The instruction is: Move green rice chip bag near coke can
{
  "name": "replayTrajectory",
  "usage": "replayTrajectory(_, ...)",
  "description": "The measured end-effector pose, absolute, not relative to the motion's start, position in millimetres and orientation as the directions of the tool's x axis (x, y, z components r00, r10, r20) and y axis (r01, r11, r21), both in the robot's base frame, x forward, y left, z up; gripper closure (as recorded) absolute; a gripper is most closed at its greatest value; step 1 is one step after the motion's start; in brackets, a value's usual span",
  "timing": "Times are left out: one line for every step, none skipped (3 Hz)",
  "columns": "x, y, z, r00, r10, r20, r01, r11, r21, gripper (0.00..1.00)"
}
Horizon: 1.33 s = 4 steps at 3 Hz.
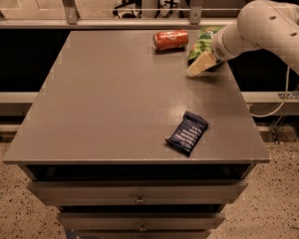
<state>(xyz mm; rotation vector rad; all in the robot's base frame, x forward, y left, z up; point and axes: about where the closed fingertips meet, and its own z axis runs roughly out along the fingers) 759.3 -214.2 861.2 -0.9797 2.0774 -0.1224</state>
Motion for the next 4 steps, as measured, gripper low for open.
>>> replayTrajectory(759,-210,864,-0.355,-0.683,-0.639,-0.607,0.688,-0.398,0.0)
replayTrajectory(748,-201,882,-0.316,-0.678,-0.664,-0.622,0.676,-0.395,0.0)
replayTrajectory(708,-206,921,-0.233,-0.62,-0.749,-0.633,0.682,-0.367,0.0)
replayTrajectory(662,-230,946,-0.165,-0.552,-0.818,-0.644,0.688,-0.335,0.0)
